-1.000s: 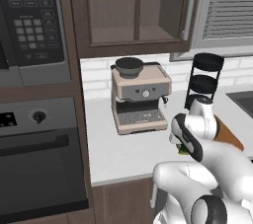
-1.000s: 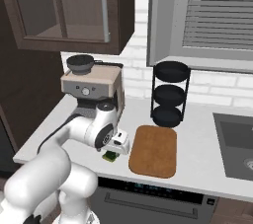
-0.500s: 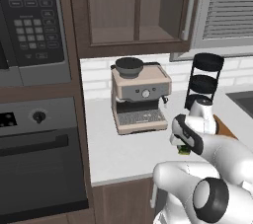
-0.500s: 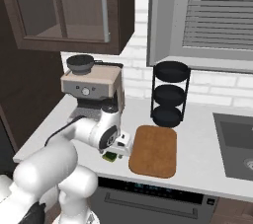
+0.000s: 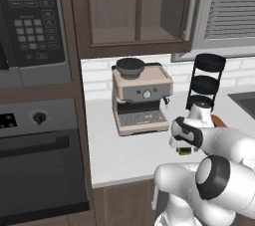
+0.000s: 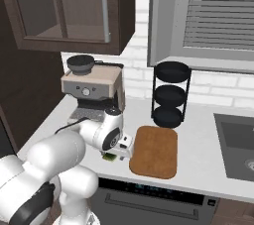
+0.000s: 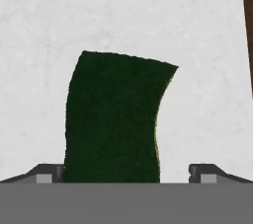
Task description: Pick up the sponge from the counter and clean the cutting board by briefly scrubbing or pressing down on the cutting board. Once finished, release the sponge.
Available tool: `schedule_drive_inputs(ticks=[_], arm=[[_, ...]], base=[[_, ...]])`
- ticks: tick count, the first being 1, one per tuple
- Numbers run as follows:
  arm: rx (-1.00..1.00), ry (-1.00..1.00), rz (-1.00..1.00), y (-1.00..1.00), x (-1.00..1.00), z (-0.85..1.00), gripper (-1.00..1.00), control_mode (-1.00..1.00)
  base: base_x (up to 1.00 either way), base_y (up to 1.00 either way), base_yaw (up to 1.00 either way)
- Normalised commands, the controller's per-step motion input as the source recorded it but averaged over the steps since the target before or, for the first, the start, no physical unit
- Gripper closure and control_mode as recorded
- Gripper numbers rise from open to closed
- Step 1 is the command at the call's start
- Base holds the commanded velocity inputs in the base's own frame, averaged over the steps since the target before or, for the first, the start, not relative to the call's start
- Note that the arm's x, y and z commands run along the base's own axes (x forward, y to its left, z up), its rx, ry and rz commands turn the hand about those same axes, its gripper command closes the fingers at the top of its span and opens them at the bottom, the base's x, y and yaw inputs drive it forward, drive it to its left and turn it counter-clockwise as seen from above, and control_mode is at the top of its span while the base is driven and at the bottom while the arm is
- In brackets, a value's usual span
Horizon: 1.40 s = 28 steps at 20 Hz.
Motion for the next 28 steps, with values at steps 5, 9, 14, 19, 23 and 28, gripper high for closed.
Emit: schedule_drive_inputs(ticks=[5, 9, 14, 19, 23, 28], arm=[[0.0, 0.0, 0.0, 0.12, 0.02, -0.32, -1.0, -1.0], [0.0, 0.0, 0.0, 0.15, 0.0, -0.33, -1.0, -1.0], [0.0, 0.0, 0.0, 0.22, 0.0, -0.25, 1.0, -1.0], [0.0, 0.0, 0.0, 0.16, 0.0, -0.05, 1.0, -1.0], [0.0, -0.01, 0.01, 0.04, -0.08, 0.0, 1.0, -1.0], [0.0, -0.07, 0.0, 0.0, -0.34, 0.18, 1.0, -1.0]], base=[[0.0, 0.0, 0.0], [0.0, 0.0, 0.0], [0.0, 0.0, 0.0], [0.0, 0.0, 0.0], [0.0, 0.0, 0.0], [0.0, 0.0, 0.0]])
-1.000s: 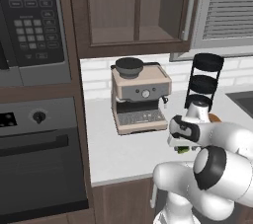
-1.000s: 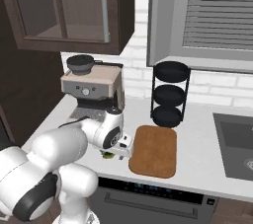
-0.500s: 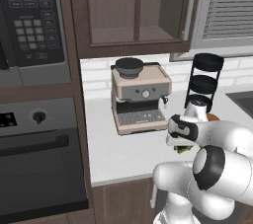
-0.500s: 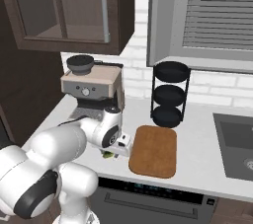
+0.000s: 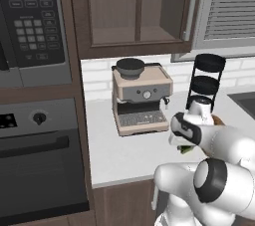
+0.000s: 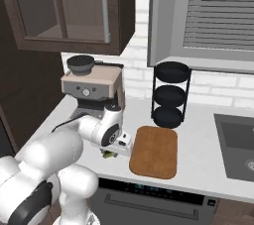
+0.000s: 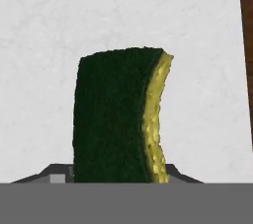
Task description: Pick up the sponge from the counter and clean the cutting board by briefly scrubbing or pressing down on the cutting board. Once finished, release the sponge.
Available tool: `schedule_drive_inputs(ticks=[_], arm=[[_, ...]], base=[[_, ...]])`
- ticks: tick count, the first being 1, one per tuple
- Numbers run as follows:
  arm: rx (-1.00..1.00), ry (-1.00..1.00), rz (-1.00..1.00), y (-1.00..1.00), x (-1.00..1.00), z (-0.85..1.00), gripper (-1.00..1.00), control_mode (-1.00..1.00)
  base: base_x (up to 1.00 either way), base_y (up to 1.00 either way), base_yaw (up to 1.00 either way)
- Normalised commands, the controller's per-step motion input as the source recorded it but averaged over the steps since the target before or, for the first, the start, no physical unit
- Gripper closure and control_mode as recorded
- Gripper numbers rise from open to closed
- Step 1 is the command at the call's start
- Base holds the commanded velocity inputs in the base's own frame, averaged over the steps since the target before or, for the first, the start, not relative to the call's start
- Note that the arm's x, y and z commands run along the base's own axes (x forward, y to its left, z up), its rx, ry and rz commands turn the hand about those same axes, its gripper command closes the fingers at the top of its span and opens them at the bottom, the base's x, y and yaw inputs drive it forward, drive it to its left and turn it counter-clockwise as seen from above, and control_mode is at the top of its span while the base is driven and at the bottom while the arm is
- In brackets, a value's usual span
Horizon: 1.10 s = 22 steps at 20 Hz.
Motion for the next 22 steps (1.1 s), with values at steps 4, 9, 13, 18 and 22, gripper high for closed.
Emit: schedule_drive_inputs(ticks=[4, 9, 13, 18, 22], arm=[[0.0, -0.12, 0.0, -0.08, -0.39, 0.46, 1.0, -1.0], [0.0, -0.1, 0.0, -0.25, -0.25, 0.42, 1.0, -1.0], [0.0, 0.0, 0.0, -0.48, 0.0, 0.06, 1.0, -1.0], [0.0, 0.0, 0.0, -0.63, 0.04, 0.03, 1.0, -1.0], [0.02, 0.03, 0.0, -0.65, 0.19, 0.25, 1.0, -1.0]], base=[[0.0, 0.0, 0.0], [0.0, 0.0, 0.0], [0.0, 0.0, 0.0], [0.0, 0.0, 0.0], [0.0, 0.0, 0.0]])
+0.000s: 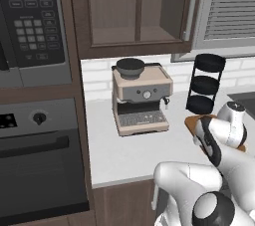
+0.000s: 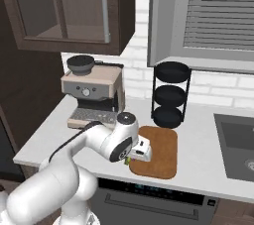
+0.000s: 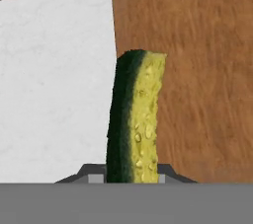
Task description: Pick up the sponge from the counter and clean the cutting board by briefly scrubbing or pressing down on the cutting board. Once finished, release the sponge.
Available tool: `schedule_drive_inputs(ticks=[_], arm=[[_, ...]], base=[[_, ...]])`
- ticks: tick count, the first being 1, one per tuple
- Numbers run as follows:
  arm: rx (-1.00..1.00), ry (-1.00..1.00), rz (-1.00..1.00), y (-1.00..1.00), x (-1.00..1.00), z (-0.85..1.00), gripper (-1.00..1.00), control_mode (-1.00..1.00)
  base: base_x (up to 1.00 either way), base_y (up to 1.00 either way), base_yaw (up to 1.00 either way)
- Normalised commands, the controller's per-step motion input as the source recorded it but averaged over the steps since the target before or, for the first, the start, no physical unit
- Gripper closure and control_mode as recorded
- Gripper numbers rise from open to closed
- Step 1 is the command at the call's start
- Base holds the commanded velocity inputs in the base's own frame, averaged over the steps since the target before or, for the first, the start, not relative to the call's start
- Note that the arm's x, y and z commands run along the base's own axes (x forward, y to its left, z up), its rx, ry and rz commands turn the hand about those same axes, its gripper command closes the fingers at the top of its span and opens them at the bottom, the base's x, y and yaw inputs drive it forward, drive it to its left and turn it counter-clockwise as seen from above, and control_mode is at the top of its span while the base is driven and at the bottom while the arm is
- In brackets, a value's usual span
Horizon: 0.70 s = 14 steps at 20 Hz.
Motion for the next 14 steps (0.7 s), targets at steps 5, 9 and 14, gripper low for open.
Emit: schedule_drive_inputs(ticks=[5, 9, 14], arm=[[0.04, 0.12, 0.0, -0.51, 0.24, 0.31, 1.0, -1.0], [0.0, 0.01, 0.0, -0.08, 0.13, -0.03, 1.0, -1.0], [0.0, 0.0, 0.0, 0.0, 0.14, -0.35, 1.0, -1.0]], base=[[0.0, 0.0, 0.0], [0.0, 0.0, 0.0], [0.0, 0.0, 0.0]])
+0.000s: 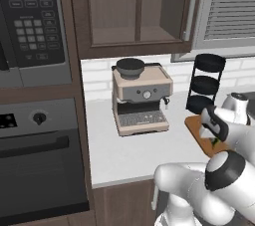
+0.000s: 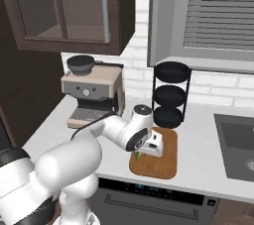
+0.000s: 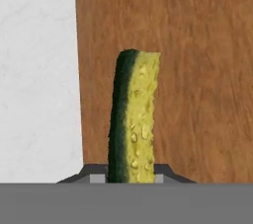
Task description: Pick up the sponge from the counter and clean the cutting board by briefly scrubbing or pressing down on the cutting board. Once finished, release the sponge.
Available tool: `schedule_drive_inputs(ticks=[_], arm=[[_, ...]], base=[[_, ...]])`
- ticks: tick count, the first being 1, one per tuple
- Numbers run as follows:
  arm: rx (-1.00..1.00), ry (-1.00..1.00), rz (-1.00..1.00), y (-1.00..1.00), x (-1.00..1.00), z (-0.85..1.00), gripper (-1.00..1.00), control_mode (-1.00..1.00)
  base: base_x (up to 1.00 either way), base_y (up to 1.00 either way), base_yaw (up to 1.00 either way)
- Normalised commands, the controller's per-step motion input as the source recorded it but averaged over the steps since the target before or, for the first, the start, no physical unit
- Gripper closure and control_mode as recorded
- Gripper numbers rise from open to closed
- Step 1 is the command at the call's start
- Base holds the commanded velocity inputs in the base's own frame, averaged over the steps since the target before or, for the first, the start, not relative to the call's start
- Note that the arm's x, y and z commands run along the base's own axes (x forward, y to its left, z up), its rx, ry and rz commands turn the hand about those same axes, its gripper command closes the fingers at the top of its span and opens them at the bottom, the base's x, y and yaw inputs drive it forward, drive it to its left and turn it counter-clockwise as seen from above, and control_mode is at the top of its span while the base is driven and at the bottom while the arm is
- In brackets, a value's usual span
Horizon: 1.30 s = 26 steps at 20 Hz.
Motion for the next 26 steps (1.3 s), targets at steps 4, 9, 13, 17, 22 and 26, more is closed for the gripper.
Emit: schedule_drive_inputs(ticks=[4, 9, 13, 17, 22, 26], arm=[[-0.03, -0.04, 0.0, 0.0, 0.07, -0.7, 1.0, -1.0], [-0.04, -0.07, 0.0, 0.0, 0.0, -0.53, 1.0, -1.0], [0.0, -0.04, 0.0, 0.0, 0.0, -0.13, 1.0, -1.0], [0.0, -0.01, 0.0, -0.21, 0.0, 0.0, 1.0, -1.0], [0.0, 0.0, 0.0, -0.42, 0.0, 0.02, 1.0, -1.0], [0.0, 0.0, 0.0, -0.58, 0.02, 0.0, 1.0, -1.0]], base=[[0.0, 0.0, 0.0], [0.0, 0.0, 0.0], [0.0, 0.0, 0.0], [0.0, 0.0, 0.0], [0.0, 0.0, 0.0], [0.0, 0.0, 0.0]])
